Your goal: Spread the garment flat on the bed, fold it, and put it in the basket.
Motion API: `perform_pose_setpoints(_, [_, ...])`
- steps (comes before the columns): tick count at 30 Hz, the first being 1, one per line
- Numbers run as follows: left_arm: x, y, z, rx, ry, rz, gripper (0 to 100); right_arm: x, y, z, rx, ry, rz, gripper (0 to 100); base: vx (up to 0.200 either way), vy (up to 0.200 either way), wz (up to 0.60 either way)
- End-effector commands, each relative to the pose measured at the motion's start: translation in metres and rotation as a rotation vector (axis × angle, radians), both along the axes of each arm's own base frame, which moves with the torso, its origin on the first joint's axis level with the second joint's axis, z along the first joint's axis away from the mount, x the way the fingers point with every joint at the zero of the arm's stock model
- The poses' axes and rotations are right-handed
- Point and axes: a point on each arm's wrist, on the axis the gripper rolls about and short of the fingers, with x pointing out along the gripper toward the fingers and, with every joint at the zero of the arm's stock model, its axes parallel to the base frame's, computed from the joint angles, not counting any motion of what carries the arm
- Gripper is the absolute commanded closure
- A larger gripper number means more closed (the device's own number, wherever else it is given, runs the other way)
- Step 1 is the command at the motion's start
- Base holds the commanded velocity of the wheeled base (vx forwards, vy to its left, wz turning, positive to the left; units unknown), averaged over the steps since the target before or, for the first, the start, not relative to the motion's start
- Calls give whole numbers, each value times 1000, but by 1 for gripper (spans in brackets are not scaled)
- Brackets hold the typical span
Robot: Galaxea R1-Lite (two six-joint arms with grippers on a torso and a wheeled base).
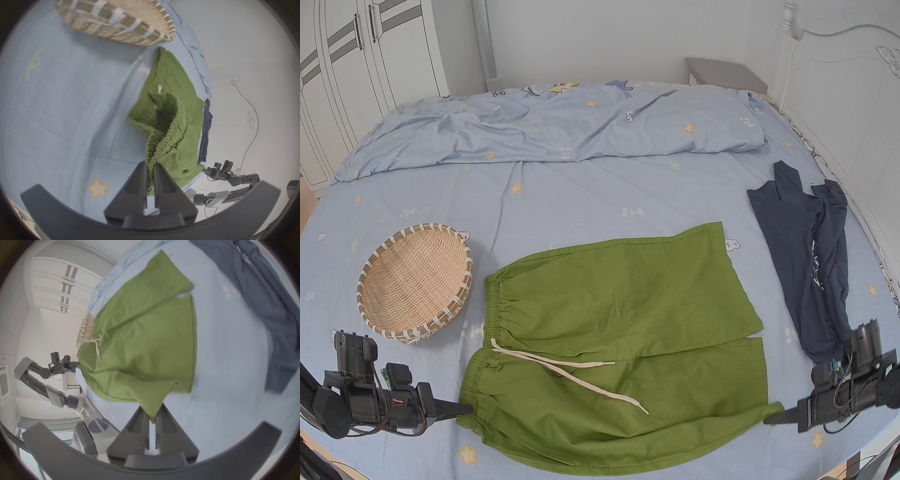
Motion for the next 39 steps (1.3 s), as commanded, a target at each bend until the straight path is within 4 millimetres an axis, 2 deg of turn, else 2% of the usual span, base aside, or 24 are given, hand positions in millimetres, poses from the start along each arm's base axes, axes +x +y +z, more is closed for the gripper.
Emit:
perform_pose_setpoints(1, [27,-21,50,5,-134,-17,100,35,1,79,34,-229,-24,100,0,0,0])
perform_pose_setpoints(2, [28,-21,51,8,-136,-12,100,36,1,82,34,-230,-24,100,0,0,0])
perform_pose_setpoints(3, [37,-19,60,16,-154,7,100,45,1,98,34,-244,-33,100,0,0,0])
perform_pose_setpoints(6, [51,-19,78,4,-168,24,100,60,0,121,36,-299,-41,100,0,0,0])
perform_pose_setpoints(8, [56,-19,84,-1,-169,30,100,65,0,126,36,-321,-48,100,0,0,0])
perform_pose_setpoints(10, [65,-18,96,-8,-176,26,100,84,-1,138,37,-360,-57,100,0,0,0])
perform_pose_setpoints(11, [66,-18,97,-9,-176,25,100,85,-1,138,37,-360,-57,100,0,0,0])
perform_pose_setpoints(12, [71,-19,104,-12,-190,20,100,97,-1,144,37,-377,-62,100,0,0,0])
perform_pose_setpoints(16, [88,-20,108,-10,-181,20,100,121,-3,152,34,-405,-78,100,0,0,0])
perform_pose_setpoints(18, [88,-20,108,-10,-181,20,100,121,-3,152,34,-405,-78,100,0,0,0])
perform_pose_setpoints(19, [103,-20,109,-9,-179,22,100,139,-3,155,35,-419,-81,100,0,0,0])
perform_pose_setpoints(23, [119,-19,115,-9,-188,27,100,158,-3,157,35,-434,-86,100,0,0,0])
perform_pose_setpoints(26, [126,-19,118,-9,-197,27,100,169,-5,158,33,-444,-93,100,0,0,0])
perform_pose_setpoints(29, [136,-19,122,-9,-199,30,100,188,-5,158,35,-458,-95,100,0,0,0])
perform_pose_setpoints(34, [153,-11,116,-3,-190,52,100,211,-4,157,24,-469,-106,100,0,0,0])
perform_pose_setpoints(36, [154,-10,115,-3,-190,55,100,214,-3,157,22,-470,-107,100,0,0,0])
perform_pose_setpoints(39, [162,-8,115,-2,-194,61,100,227,-4,164,13,-483,-115,100,0,0,0])
